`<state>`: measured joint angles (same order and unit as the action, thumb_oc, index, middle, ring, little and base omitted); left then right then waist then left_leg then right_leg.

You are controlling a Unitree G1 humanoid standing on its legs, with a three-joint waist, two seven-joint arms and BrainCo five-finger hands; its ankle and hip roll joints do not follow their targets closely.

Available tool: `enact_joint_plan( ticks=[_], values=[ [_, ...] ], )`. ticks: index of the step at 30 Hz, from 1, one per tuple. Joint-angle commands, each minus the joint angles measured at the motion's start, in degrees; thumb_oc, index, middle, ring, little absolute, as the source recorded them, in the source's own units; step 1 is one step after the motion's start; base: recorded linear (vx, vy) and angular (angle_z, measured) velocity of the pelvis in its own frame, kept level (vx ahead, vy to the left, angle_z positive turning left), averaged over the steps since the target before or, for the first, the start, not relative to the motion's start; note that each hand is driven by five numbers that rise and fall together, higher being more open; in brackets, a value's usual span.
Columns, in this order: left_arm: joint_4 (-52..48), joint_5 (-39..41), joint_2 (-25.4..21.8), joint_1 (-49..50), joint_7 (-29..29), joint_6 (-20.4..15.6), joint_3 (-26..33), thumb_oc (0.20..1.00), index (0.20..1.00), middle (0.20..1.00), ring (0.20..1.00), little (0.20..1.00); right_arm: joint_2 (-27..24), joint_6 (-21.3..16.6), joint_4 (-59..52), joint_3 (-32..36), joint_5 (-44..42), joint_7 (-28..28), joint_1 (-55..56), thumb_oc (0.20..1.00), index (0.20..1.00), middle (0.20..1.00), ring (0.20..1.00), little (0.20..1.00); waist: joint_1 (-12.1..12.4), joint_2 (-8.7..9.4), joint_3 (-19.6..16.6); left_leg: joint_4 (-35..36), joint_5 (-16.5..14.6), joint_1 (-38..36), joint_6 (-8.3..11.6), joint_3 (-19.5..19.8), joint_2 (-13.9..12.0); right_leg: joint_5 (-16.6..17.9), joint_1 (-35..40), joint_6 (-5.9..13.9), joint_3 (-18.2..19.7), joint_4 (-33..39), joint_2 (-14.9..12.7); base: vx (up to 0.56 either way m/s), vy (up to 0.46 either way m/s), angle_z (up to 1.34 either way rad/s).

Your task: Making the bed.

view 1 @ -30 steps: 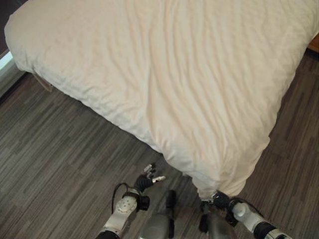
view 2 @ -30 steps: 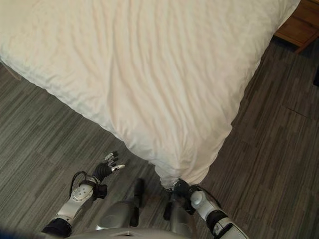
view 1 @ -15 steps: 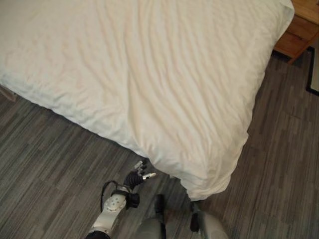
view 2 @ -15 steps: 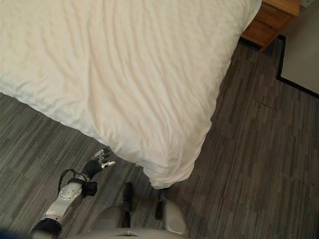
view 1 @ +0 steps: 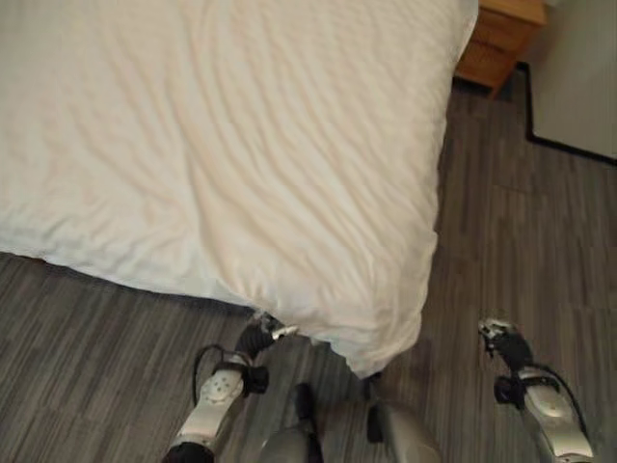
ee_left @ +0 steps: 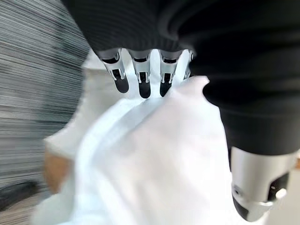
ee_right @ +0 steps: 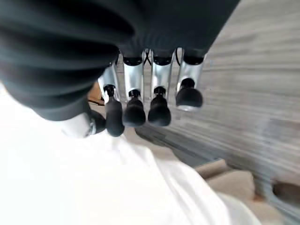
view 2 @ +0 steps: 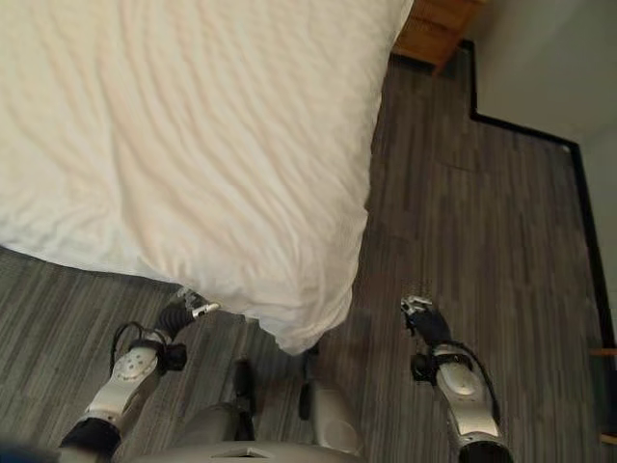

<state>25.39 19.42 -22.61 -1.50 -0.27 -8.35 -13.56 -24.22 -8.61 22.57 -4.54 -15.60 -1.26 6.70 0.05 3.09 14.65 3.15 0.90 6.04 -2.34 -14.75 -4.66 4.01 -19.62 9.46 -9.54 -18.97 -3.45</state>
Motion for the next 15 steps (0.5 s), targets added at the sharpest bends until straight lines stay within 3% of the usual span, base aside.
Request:
enact_joint_plan(
  ticks=[1, 4, 5, 8, 9, 10, 11, 12, 13, 15],
  values=[
    [-1.8, -1.5, -0.6, 1.5, -0.3, -2.2, 1.2, 1.000, 1.000, 1.000, 1.000, 1.000, -2.2, -1.6, -2.2, 1.2, 1.6, -1.9, 0.5, 0.200, 0.200, 0.200, 0.200, 0.200, 1.0, 1.30, -0.7, 1.9, 4.2, 3.0, 0.56, 1.8, 4.4, -3.9, 9.1, 0.26, -0.1, -1.4, 0.9, -0.20, -0.035, -0.04],
    [-2.3, -1.1, -0.6, 3.3, -0.6, -2.2, 2.6, 1.000, 1.000, 1.000, 1.000, 1.000, -2.2, -1.6, -2.6, 0.3, 1.6, -2.0, 0.0, 0.200, 0.200, 0.200, 0.200, 0.200, 2.8, 2.13, -2.1, 1.9, 5.3, 4.6, 0.76, 1.1, 4.5, -5.8, 12.2, -0.48, -0.7, 1.0, 2.9, -0.18, -0.112, -0.32],
    [-1.7, -0.4, -0.2, 4.3, -0.8, -2.3, 4.0, 1.000, 1.000, 1.000, 1.000, 1.000, -3.2, -1.6, -3.5, -1.3, 1.5, -2.8, -1.6, 0.200, 0.200, 0.200, 0.200, 0.200, 6.6, 3.53, -3.1, 1.9, 7.9, 6.5, 2.18, 0.6, 5.1, -8.2, 18.5, -3.52, -2.1, 14.0, 4.1, -0.20, -0.169, -0.28],
    [-1.7, -0.2, 0.1, 4.4, -1.2, -2.3, 3.7, 1.000, 1.000, 1.000, 1.000, 1.000, -3.9, -1.8, -3.2, -1.2, 1.2, -2.4, -2.1, 0.200, 0.200, 0.200, 0.200, 0.200, 7.1, 3.12, -3.3, 1.9, 9.0, 7.7, 2.65, 1.5, 5.2, -7.6, 19.3, -4.00, -1.1, 17.4, 5.0, -0.18, -0.151, -0.21],
    [-1.3, 0.9, 0.9, 4.7, -1.6, -2.4, 3.2, 1.000, 1.000, 1.000, 1.000, 1.000, -5.3, -2.2, -3.8, -1.7, 1.3, -2.2, -3.4, 0.200, 0.200, 0.200, 0.200, 0.200, 7.6, 2.05, -2.7, 1.9, 11.9, 9.3, 4.32, 3.5, 5.1, -7.2, 20.2, -4.71, -1.9, 19.8, 5.5, -0.22, -0.131, 0.30],
    [-1.0, 1.3, 1.4, 4.4, -1.8, -2.3, 2.8, 1.000, 1.000, 1.000, 1.000, 1.000, -6.0, -2.2, -4.3, -1.6, 1.5, -1.9, -3.8, 0.200, 0.200, 0.200, 0.200, 0.200, 7.7, 1.55, -2.2, 1.2, 12.8, 9.9, 5.11, 4.3, 5.1, -6.9, 20.7, -5.06, -2.5, 20.0, 5.4, -0.22, -0.131, 0.42],
    [-1.0, 1.3, 1.4, 4.4, -1.8, -2.3, 2.8, 1.000, 1.000, 1.000, 1.000, 1.000, -6.0, -2.2, -4.3, -1.6, 1.5, -1.9, -3.8, 0.200, 0.200, 0.200, 0.200, 0.200, 7.7, 1.54, -2.2, 1.1, 12.8, 9.9, 5.11, 4.3, 5.1, -6.9, 20.6, -5.06, -2.5, 20.0, 5.4, -0.28, -0.040, 0.66],
    [-0.5, 1.1, 2.1, 3.6, -1.9, -2.6, 1.4, 1.000, 1.000, 1.000, 1.000, 1.000, -7.2, -2.3, -4.2, -1.9, 1.0, -2.1, -5.3, 0.200, 0.200, 0.200, 0.200, 0.200, 8.2, 1.20, -0.6, -3.9, 12.6, 11.8, 6.92, 8.4, 5.5, -5.9, 20.2, -5.66, -3.5, 19.8, 4.6, -0.28, -0.015, 0.82],
    [-1.0, 1.0, 2.3, 3.8, -2.1, -2.5, 1.0, 1.000, 1.000, 1.000, 1.000, 1.000, -7.3, -2.3, -4.2, -2.3, 0.9, -2.4, -5.6, 0.200, 0.200, 0.200, 0.200, 0.200, 8.0, 1.61, -0.4, -5.9, 11.0, 11.6, 6.62, 9.5, 5.6, -5.3, 20.0, -5.53, -4.0, 20.1, 3.6, -0.36, -0.009, 0.85],
    [-2.1, 0.7, 2.6, 4.1, -2.8, -2.1, 0.1, 1.000, 1.000, 1.000, 1.000, 1.000, -7.4, -1.9, -4.7, -2.9, 0.7, -3.1, -5.4, 0.200, 0.200, 0.200, 0.200, 0.200, 6.8, 2.54, -0.9, -10.8, 7.0, 10.7, 5.31, 8.1, 3.7, -3.7, 19.0, -5.29, -5.9, 20.1, 1.3, -0.21, 0.036, 0.64]
  ],
)
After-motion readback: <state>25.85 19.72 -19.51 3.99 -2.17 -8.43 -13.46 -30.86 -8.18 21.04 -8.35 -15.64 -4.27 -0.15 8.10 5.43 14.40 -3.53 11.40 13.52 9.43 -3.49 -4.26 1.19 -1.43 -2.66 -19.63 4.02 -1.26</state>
